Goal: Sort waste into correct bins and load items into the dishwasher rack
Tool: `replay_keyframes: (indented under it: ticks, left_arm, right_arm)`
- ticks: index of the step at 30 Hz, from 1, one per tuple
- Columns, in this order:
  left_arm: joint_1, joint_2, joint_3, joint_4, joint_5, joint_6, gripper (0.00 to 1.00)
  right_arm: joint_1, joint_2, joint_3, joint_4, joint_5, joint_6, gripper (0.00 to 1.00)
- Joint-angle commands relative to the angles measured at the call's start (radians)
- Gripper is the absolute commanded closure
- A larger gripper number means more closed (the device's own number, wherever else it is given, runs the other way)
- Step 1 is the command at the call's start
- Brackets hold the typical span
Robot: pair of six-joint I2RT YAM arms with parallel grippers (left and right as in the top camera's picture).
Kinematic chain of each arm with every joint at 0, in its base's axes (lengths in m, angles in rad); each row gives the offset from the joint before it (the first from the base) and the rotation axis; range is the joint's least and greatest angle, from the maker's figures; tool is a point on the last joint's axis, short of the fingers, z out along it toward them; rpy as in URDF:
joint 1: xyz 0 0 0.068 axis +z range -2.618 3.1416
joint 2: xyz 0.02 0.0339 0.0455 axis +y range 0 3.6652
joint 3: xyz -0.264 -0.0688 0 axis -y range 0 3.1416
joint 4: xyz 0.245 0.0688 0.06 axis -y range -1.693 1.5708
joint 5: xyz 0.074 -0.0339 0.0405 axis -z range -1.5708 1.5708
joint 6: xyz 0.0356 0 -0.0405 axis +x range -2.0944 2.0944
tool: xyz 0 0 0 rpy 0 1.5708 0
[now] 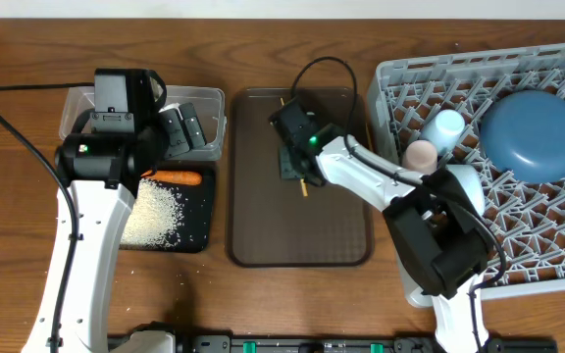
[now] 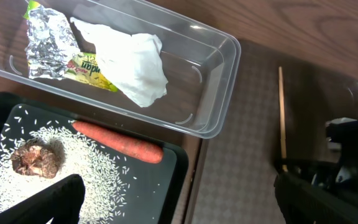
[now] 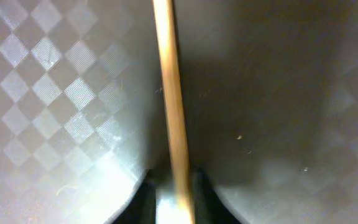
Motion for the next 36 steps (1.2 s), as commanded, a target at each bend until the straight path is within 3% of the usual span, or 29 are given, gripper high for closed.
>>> replay_keyframes:
  ticks: [1, 11, 30, 36]
  left_arm:
    - [0.005, 0.003, 0.01, -0.002, -0.001, 0.01, 0.02]
    - [0.005, 0.003, 0.01, -0.002, -0.001, 0.01, 0.02]
    - [0.005, 0.003, 0.01, -0.002, -0.001, 0.01, 0.02]
    - [0.005, 0.003, 0.01, -0.002, -0.001, 0.01, 0.02]
  right_arm:
    - [0.012, 0.013, -0.013, -0.021, 0.026, 0.01, 0.99]
    - [0.013, 0.0, 0.002, -0.012, 0.027, -0.04, 0.99]
    - [-0.025, -0.267, 0.043, -0.173, -0.027, -0.122, 0.99]
    - [-0.065, -0.28, 0.04, -0.201, -0.135, -0.166, 0.99]
